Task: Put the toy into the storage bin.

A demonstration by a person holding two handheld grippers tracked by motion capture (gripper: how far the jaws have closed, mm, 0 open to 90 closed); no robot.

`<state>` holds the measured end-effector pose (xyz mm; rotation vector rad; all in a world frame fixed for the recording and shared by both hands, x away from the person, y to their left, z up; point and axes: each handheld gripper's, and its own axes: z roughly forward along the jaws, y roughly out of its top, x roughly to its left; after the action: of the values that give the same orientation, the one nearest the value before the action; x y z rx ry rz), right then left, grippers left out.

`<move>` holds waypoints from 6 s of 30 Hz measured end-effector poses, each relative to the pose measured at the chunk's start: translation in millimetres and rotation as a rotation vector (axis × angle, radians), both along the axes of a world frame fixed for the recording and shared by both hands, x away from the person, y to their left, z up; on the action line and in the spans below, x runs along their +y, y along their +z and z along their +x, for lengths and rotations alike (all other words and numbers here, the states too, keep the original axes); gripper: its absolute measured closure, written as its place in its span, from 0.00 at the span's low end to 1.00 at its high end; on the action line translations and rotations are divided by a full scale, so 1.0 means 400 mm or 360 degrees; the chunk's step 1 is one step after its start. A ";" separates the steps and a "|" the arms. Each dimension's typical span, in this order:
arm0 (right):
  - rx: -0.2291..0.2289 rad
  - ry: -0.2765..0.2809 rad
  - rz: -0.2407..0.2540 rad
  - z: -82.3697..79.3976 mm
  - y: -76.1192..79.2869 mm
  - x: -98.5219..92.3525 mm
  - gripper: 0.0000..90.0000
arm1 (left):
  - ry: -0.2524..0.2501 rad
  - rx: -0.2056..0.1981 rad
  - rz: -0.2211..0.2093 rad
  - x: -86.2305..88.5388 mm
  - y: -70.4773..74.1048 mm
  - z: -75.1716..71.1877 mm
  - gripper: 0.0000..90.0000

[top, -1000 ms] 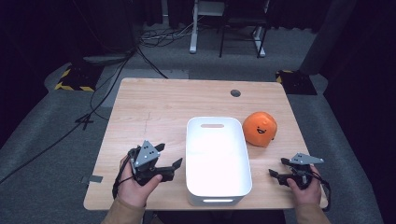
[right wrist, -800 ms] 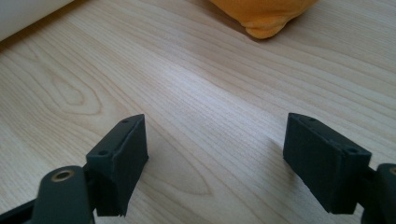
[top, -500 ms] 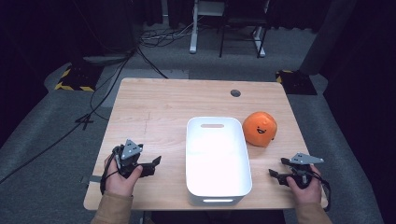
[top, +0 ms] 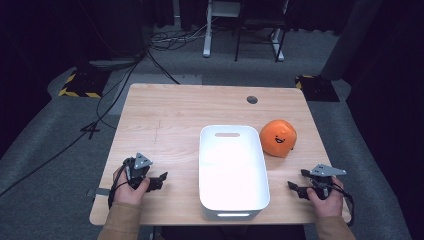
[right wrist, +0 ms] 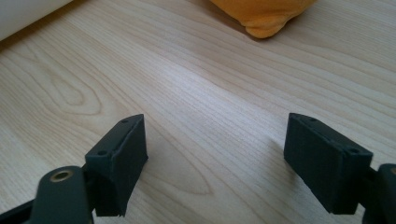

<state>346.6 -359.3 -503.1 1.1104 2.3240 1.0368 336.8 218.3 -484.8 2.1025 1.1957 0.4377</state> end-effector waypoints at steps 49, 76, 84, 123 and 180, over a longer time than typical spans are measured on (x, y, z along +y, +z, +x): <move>-0.0257 -0.0029 0.0078 0.026 0.158 0.000 0.57 | -0.0091 0.0065 0.0061 0.007 -0.048 0.056 0.00; -0.0424 0.0079 0.0292 0.161 0.278 0.044 0.64 | -0.0080 0.0063 0.0067 0.007 -0.048 0.054 0.00; -0.0422 0.0097 0.0322 0.208 0.275 0.059 0.64 | -0.0080 0.0063 0.0065 0.007 -0.048 0.054 0.00; -0.0474 0.0338 0.0364 0.205 0.367 0.029 0.92 | -0.0080 0.0062 0.0066 0.007 -0.048 0.054 0.00; -0.0579 0.0784 0.0470 0.004 0.647 0.156 0.92 | -0.0080 0.0063 0.0065 0.007 -0.048 0.054 0.00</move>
<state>348.0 -297.0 -244.4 0.3765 2.2289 1.6440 358.3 221.0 -504.0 2.1803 1.1624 0.4022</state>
